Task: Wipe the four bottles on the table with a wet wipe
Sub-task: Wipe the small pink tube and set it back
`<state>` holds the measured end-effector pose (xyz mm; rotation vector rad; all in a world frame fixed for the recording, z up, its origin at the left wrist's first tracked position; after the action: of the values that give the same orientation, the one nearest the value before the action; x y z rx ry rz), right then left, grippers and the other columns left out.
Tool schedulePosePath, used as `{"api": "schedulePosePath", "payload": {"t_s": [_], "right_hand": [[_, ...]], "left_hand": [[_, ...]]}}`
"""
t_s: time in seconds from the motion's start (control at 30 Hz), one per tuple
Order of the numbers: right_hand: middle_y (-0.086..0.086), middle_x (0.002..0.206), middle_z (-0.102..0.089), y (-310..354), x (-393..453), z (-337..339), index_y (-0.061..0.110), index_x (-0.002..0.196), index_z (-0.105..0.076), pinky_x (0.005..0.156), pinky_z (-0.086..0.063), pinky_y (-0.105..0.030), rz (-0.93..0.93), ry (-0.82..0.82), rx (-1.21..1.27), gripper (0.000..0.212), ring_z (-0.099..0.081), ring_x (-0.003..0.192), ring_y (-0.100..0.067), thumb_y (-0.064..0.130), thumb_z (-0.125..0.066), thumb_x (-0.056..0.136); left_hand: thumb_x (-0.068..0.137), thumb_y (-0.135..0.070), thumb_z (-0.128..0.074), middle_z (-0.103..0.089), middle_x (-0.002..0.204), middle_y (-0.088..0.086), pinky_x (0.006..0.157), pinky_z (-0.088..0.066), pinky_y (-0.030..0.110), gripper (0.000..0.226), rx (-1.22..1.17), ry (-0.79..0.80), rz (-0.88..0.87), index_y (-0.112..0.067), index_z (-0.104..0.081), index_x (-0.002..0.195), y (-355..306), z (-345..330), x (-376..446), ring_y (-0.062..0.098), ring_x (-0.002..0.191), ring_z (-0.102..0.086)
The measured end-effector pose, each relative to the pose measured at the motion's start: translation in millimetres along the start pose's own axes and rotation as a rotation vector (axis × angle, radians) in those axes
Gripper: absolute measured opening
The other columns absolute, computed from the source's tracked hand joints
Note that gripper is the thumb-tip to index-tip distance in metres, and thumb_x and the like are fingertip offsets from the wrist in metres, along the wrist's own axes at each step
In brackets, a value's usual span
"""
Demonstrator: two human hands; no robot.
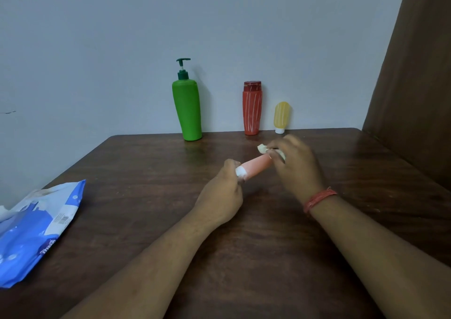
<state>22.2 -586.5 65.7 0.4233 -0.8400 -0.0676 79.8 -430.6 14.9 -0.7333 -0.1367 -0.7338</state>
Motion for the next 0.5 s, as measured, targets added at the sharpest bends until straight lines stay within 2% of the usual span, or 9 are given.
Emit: {"api": "schedulePosePath", "payload": {"t_s": [0.07,0.13,0.2,0.27,0.37,0.43,0.5], "right_hand": [[-0.005,0.097,-0.061,21.5,-6.3,-9.1,0.01,0.1,-0.072,0.078,-0.039,-0.025,0.105,0.072,0.063,0.015,-0.059,0.091,-0.021,0.006,-0.063,0.09],[-0.006,0.095,-0.06,49.7,-16.1,-21.4,0.009,0.101,-0.072,0.077,-0.042,-0.026,0.255,0.164,0.069,0.016,-0.056,0.088,-0.019,0.005,-0.063,0.089],[-0.007,0.091,-0.06,57.0,-17.5,-26.2,0.008,0.1,-0.072,0.073,-0.045,-0.031,0.313,0.185,0.023,0.015,-0.056,0.085,-0.021,0.004,-0.065,0.087],[-0.007,0.088,-0.06,41.0,-8.9,-18.0,0.008,0.096,-0.073,0.071,-0.044,-0.032,0.237,0.116,0.002,0.013,-0.057,0.083,-0.022,0.005,-0.064,0.088],[0.002,0.087,-0.054,6.3,-1.0,-4.5,0.011,0.093,-0.073,0.069,-0.035,-0.024,0.024,0.053,0.025,0.012,-0.055,0.084,-0.018,0.009,-0.062,0.091],[0.003,0.089,-0.053,11.7,-4.0,-7.1,0.012,0.096,-0.074,0.072,-0.036,-0.022,0.046,0.086,0.074,0.012,-0.055,0.086,-0.017,0.008,-0.063,0.091],[-0.002,0.094,-0.057,36.8,-12.2,-16.8,0.01,0.1,-0.073,0.077,-0.041,-0.026,0.162,0.162,0.087,0.014,-0.054,0.088,-0.017,0.007,-0.063,0.091]], "left_hand": [[0.102,-0.017,-0.047,-0.059,0.096,0.0,0.07,-0.049,0.042,0.014,0.004,-0.012,-0.016,-0.02,-0.04,0.113,1.5,0.2,-0.7,0.026,0.081,-0.06],[0.101,-0.019,-0.049,-0.055,0.083,-0.006,0.062,-0.045,0.039,0.015,-0.002,-0.032,-0.032,-0.025,-0.036,0.1,2.4,2.7,-0.6,0.02,0.072,-0.058],[0.1,-0.019,-0.052,-0.056,0.08,-0.004,0.061,-0.047,0.041,0.015,0.003,-0.045,-0.036,-0.023,-0.037,0.099,3.3,3.6,0.2,0.02,0.069,-0.058],[0.1,-0.018,-0.051,-0.06,0.088,0.001,0.066,-0.05,0.046,0.012,0.016,-0.046,-0.04,-0.019,-0.041,0.107,0.0,5.2,-0.4,0.024,0.073,-0.059],[0.1,-0.017,-0.05,-0.06,0.105,0.006,0.071,-0.051,0.043,0.025,0.08,-0.009,-0.044,-0.018,-0.042,0.123,-5.6,2.7,-3.1,0.024,0.082,-0.059],[0.099,-0.016,-0.051,-0.06,0.104,0.005,0.064,-0.045,0.037,0.026,0.089,-0.028,-0.047,-0.017,-0.042,0.123,-5.6,3.3,-3.4,0.02,0.076,-0.055],[0.099,-0.018,-0.053,-0.058,0.093,0.001,0.057,-0.038,0.034,0.017,0.07,-0.066,-0.062,-0.018,-0.042,0.112,-3.6,6.0,-2.6,0.016,0.069,-0.053]]}}
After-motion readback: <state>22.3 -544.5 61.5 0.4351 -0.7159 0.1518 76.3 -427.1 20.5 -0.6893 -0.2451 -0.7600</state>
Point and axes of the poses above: each hand's wrist, its own x-axis towards the middle knuckle, its own z-axis out of the back of the hand, y = z × x, the point moved 7 cm from there along x, towards the middle knuckle
